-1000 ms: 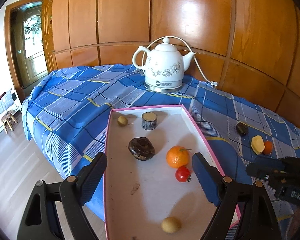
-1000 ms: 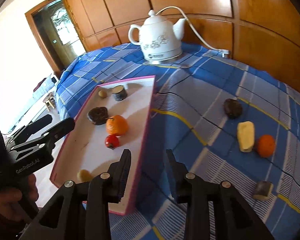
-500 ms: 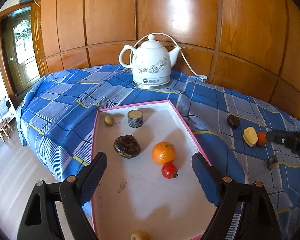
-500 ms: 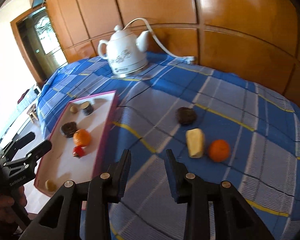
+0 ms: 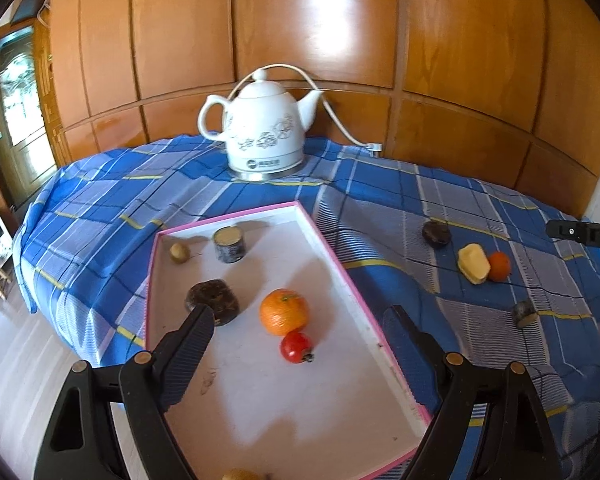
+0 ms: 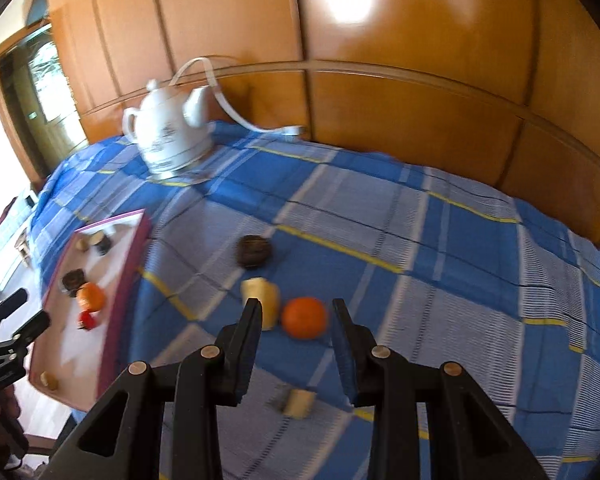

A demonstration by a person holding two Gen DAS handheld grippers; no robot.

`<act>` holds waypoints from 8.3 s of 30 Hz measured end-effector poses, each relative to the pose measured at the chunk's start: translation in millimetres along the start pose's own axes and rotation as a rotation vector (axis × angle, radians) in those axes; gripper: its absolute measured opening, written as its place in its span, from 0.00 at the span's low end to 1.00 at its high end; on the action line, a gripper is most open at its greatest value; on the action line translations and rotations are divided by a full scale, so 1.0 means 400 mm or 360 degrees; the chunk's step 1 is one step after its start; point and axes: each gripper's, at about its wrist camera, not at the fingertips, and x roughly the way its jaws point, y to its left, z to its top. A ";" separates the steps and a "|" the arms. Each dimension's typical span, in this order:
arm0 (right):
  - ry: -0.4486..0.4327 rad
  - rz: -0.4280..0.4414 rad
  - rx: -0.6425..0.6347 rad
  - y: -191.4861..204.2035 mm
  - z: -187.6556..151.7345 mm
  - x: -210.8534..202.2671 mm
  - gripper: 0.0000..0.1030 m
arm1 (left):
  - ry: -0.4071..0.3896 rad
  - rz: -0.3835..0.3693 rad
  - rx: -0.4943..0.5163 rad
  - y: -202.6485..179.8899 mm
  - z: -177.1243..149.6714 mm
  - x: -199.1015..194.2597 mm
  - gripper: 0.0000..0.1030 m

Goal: Organize fruits
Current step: 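Reach the left gripper to the pale yellow cut piece and grasp it, then grasp the orange with the right gripper while the left gripper holds the yellow piece, then hold the yellow piece in the left gripper while the right gripper holds the orange, then carry the yellow piece over the tray and lower it with the left gripper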

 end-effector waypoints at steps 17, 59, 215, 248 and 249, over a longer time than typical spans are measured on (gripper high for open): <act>0.0120 -0.0059 0.0403 -0.229 -0.045 0.057 0.34 | 0.0216 -0.0417 0.0129 -0.209 0.095 0.104 0.73; 0.0187 0.0082 0.0444 -0.215 -0.038 0.079 0.34 | 0.0491 -0.0662 0.0229 -0.407 0.020 0.238 0.31; 0.0444 -0.0092 -0.0088 -0.082 -0.094 0.241 0.39 | 0.0305 -0.0223 -0.0610 0.225 -0.058 0.106 0.29; 0.0440 -0.0110 -0.0110 -0.079 -0.094 0.240 0.39 | 0.0146 0.0022 -0.0285 0.094 -0.026 0.030 0.45; 0.0440 -0.0111 -0.0111 -0.079 -0.094 0.240 0.39 | 0.0145 0.0023 -0.0279 0.092 -0.027 0.029 0.46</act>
